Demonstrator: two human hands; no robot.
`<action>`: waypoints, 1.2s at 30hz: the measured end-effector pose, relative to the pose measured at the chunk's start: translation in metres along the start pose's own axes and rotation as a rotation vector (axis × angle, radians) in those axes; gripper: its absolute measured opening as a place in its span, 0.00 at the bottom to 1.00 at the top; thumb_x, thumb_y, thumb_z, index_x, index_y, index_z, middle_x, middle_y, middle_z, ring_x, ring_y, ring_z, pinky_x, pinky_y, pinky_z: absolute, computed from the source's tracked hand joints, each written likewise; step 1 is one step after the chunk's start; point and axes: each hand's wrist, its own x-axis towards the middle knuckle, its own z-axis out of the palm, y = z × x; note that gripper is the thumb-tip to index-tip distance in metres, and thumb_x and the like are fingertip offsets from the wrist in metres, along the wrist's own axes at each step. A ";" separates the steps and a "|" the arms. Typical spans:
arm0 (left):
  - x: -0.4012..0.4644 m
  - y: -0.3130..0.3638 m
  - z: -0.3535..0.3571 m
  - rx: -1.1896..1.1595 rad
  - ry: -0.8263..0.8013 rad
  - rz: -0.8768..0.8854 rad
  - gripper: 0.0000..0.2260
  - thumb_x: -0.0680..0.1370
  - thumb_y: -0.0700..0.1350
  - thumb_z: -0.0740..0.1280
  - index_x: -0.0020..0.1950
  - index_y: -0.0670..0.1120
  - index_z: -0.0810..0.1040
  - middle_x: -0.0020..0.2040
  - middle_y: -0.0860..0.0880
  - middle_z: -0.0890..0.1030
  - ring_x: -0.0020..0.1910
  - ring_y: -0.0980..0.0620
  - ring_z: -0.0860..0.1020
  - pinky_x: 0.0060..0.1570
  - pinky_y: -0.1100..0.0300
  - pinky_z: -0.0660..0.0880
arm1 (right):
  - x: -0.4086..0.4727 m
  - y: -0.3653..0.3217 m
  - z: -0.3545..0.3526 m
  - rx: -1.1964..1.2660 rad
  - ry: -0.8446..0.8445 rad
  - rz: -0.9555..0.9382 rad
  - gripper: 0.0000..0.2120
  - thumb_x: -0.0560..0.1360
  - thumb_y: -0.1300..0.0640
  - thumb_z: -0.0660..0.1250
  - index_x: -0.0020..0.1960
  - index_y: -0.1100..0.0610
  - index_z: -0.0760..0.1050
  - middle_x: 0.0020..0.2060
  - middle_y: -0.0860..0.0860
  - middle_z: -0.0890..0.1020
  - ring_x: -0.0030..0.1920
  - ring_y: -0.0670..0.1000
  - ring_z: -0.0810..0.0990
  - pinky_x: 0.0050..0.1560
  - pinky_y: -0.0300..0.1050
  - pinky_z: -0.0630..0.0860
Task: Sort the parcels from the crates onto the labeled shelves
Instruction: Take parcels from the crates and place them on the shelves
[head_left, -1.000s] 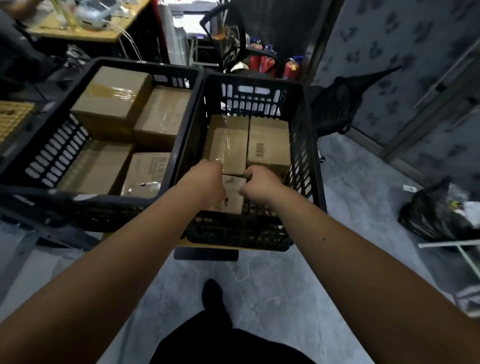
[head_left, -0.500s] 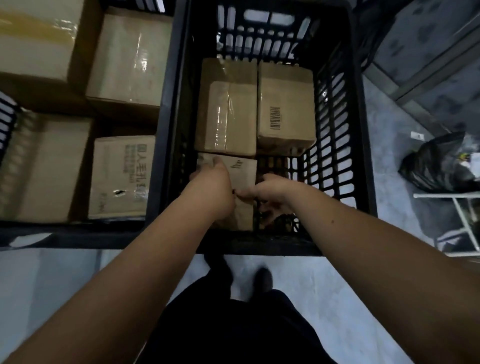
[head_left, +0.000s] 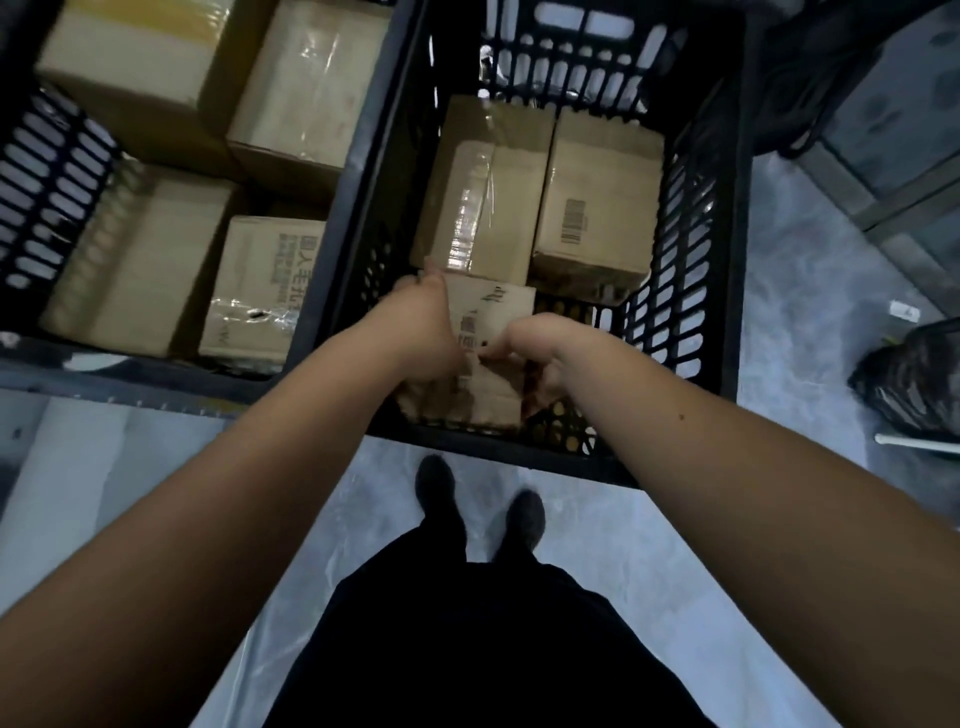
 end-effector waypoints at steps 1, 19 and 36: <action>-0.007 0.001 -0.003 -0.030 0.017 0.010 0.60 0.72 0.49 0.81 0.85 0.46 0.37 0.81 0.40 0.58 0.76 0.40 0.67 0.72 0.49 0.71 | -0.007 0.000 -0.005 -0.006 0.006 -0.006 0.04 0.80 0.62 0.70 0.54 0.59 0.78 0.49 0.55 0.84 0.54 0.61 0.81 0.64 0.70 0.75; -0.074 0.051 -0.064 -0.842 0.537 0.215 0.21 0.79 0.67 0.63 0.62 0.55 0.83 0.55 0.56 0.85 0.57 0.54 0.83 0.62 0.45 0.80 | -0.115 -0.012 -0.074 0.375 0.116 -0.765 0.23 0.77 0.56 0.75 0.69 0.47 0.74 0.55 0.46 0.86 0.54 0.51 0.85 0.50 0.53 0.83; -0.077 0.105 -0.121 -1.239 0.633 0.338 0.19 0.81 0.58 0.70 0.47 0.40 0.79 0.44 0.44 0.87 0.43 0.46 0.87 0.45 0.52 0.85 | -0.165 -0.069 -0.118 0.651 0.104 -0.926 0.25 0.81 0.39 0.67 0.65 0.59 0.80 0.54 0.56 0.87 0.53 0.58 0.87 0.54 0.58 0.84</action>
